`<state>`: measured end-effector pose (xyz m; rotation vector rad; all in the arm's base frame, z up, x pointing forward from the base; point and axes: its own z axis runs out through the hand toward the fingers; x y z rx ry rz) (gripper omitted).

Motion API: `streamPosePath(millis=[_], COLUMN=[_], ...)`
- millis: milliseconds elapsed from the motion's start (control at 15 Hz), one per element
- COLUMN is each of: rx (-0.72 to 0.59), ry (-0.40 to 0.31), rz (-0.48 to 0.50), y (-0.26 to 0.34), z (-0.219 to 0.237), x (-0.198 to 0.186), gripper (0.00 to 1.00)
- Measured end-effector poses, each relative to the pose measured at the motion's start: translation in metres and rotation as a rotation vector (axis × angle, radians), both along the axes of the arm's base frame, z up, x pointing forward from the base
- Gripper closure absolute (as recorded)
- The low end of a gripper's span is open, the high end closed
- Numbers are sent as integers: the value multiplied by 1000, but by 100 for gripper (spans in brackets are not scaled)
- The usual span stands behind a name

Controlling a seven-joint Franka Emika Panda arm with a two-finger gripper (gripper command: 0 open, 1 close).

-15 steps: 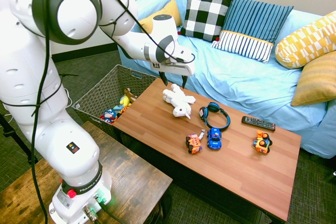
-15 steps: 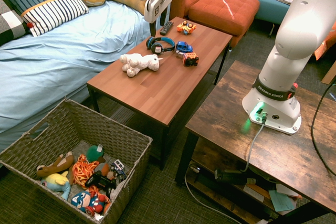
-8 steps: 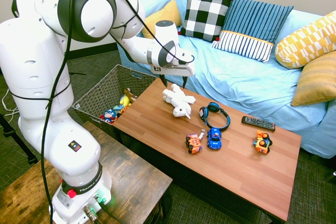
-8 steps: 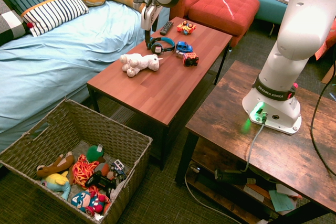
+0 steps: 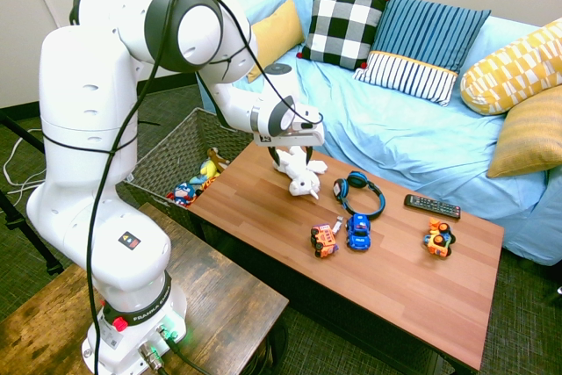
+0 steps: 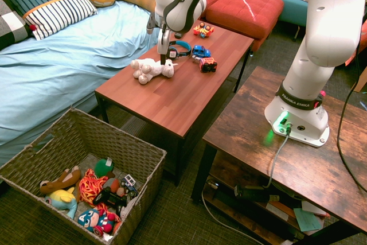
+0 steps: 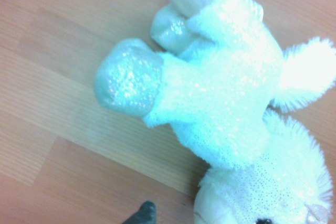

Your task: Put the stuffed toy in the basket

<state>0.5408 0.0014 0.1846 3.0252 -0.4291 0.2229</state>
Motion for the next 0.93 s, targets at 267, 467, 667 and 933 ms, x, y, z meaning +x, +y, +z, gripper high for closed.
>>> streamPosePath(millis=[267, 467, 667, 933], rx=[-23, -27, -23, -9], ry=[17, 32, 38, 38], rz=[20, 27, 9, -20], y=[5, 13, 8, 1], z=[-30, -49, -63, -72], x=[18, 26, 34, 42], gripper=[0, 0, 100, 100])
